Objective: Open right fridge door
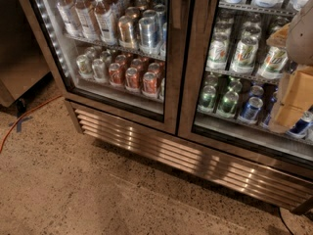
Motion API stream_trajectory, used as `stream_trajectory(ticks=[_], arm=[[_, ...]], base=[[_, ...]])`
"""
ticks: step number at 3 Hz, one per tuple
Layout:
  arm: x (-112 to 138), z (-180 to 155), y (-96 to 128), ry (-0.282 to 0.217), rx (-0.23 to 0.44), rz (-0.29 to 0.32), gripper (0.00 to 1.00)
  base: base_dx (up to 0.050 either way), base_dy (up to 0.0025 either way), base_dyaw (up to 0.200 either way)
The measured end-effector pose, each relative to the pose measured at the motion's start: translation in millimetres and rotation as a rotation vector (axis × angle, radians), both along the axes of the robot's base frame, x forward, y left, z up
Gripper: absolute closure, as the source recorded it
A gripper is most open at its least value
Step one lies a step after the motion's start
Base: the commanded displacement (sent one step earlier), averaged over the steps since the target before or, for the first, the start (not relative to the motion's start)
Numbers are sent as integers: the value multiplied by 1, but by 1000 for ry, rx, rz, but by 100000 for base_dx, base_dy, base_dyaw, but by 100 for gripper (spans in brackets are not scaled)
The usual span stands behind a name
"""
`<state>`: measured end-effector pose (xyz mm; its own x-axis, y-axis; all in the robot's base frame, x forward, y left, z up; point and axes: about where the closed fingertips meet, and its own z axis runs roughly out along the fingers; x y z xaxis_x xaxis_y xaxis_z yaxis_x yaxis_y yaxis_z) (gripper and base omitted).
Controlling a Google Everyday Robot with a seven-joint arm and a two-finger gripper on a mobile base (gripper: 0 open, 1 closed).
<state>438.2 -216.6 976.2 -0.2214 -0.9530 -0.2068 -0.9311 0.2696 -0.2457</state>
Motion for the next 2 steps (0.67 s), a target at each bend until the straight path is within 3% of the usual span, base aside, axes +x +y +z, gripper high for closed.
stream_trajectory(ticks=[2], arm=[[0,0,0,0,0,0,0]], base=[[4800,0,0]])
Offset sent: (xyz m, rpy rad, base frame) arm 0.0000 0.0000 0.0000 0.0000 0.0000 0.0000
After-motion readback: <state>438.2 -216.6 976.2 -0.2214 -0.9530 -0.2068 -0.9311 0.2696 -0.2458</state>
